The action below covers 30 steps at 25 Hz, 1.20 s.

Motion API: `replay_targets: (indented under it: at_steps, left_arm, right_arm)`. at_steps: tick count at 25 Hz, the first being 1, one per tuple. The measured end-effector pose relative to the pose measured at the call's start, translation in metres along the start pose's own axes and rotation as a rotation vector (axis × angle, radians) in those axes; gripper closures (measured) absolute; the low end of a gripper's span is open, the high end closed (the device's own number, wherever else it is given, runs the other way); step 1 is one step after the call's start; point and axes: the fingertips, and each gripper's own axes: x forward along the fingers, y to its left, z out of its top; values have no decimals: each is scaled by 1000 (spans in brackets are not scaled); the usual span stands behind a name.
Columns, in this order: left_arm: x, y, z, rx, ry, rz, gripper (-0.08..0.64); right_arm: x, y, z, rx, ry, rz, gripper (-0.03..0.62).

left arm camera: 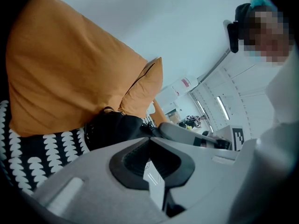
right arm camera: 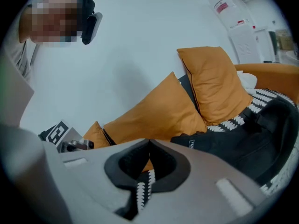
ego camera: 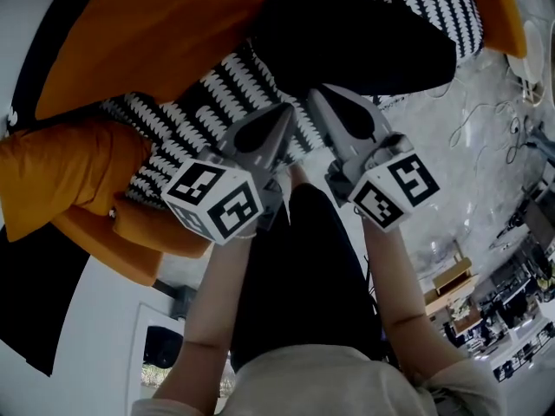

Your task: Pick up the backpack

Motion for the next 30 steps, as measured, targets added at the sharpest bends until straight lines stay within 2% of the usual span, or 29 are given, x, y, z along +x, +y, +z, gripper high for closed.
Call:
replay_targets:
  at_steps: [4,11,12,13,14,20,24,30]
  left_arm:
    - [1,15,-6,30,-4,8,556]
    - [13,16,1,24,-9,7,555]
    - [17,15,2,23,-7,8,556]
    - [19,14,4,24,-6,10,555]
    - [21,15,5,25,-6,13,555]
    - [20,32,8,37,2,33,555]
    - [24,44,3,62,14,47,555]
    - [24,56,0,38,16,49,555]
  right_arm:
    - [7,-7,-15,1,0,-29,589]
    - [15,-23,-22,35,35,-64,588]
    - [16,-27,-19,45,36,-68,575]
    - [18,-31,-17,55,38,-73,451]
    - [20,-35,-16,63,40,-81,434]
    - [36,-52,-21,81,35,-155,362]
    - [47,-62,-37,104,70,-174,284]
    - [59,-71,-46,158,60,-207,276]
